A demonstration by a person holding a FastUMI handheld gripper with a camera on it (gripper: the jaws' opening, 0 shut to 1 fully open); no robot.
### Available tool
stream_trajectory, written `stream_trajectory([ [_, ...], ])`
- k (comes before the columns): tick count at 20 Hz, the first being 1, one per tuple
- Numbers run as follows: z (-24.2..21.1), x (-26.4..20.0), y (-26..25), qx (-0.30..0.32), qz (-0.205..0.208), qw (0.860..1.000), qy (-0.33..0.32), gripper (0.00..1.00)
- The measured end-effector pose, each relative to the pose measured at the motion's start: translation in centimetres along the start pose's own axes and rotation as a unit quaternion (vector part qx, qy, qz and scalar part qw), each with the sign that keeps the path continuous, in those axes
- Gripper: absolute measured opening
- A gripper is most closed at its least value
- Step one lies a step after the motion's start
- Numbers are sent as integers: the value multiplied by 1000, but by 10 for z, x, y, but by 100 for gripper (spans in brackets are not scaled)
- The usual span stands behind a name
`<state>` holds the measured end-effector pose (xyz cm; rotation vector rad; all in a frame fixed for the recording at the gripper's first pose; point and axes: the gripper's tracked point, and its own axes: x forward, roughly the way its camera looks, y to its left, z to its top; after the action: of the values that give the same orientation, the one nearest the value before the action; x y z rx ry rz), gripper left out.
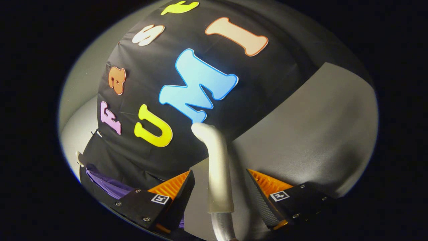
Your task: Iron the clothes twice with a garment steamer, once on the left side and once on the right side.
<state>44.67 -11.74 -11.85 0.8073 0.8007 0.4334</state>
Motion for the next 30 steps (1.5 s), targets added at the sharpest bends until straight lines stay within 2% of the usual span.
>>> stream_trajectory([
  [2,-8,5,-4,20,6,999,27,91],
  [4,-11,11,-4,38,14,998,37,81],
  [5,-11,14,-3,46,19,998,40,72],
  [8,-17,20,3,79,22,995,59,61],
  [10,-22,30,4,106,30,991,74,48],
  [15,-21,29,6,103,37,991,74,34],
  [18,-19,24,8,101,40,991,73,32],
  [23,-24,-2,19,59,25,997,43,32],
  [30,-60,-63,74,33,45,998,-18,32],
])
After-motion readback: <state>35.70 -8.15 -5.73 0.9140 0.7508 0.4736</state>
